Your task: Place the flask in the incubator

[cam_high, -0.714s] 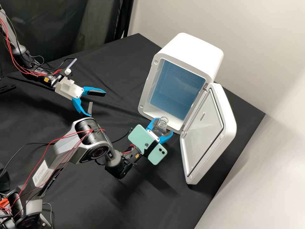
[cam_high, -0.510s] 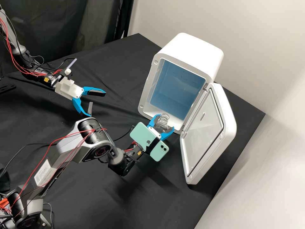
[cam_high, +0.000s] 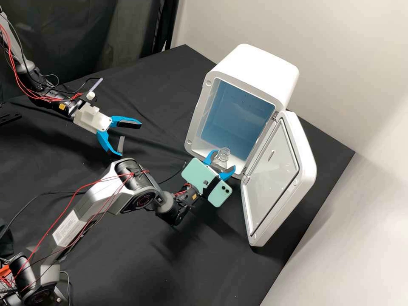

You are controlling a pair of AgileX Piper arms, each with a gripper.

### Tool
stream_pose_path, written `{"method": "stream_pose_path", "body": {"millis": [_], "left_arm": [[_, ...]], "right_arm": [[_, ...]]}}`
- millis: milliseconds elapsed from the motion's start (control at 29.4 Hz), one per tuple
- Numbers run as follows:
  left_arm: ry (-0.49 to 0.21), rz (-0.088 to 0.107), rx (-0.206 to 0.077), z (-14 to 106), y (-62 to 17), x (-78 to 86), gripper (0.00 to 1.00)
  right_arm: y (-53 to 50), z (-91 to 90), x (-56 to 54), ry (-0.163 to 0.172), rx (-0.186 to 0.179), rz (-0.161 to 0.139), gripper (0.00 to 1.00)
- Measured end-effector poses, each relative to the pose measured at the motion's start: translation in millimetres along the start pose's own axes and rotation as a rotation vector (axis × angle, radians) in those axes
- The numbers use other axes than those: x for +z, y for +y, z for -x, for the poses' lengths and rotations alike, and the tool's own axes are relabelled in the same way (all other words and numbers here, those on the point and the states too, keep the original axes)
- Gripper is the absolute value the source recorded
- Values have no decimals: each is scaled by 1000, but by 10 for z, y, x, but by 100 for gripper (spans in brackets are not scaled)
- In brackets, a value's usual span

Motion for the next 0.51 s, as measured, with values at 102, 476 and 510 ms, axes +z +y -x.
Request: {"method": "stream_pose_path", "body": {"millis": [102,476,510], "left_arm": [[-2,0,0,-1,-1,5,100],[-8,-5,2,-20,28,31,100],[-10,-7,7,-15,41,38,100]], "right_arm": [[-4,-86,-27,-6,-1,3,0],[-21,-335,-72,-34,-9,10,0],[-9,-357,-83,-32,-7,12,0]]}}
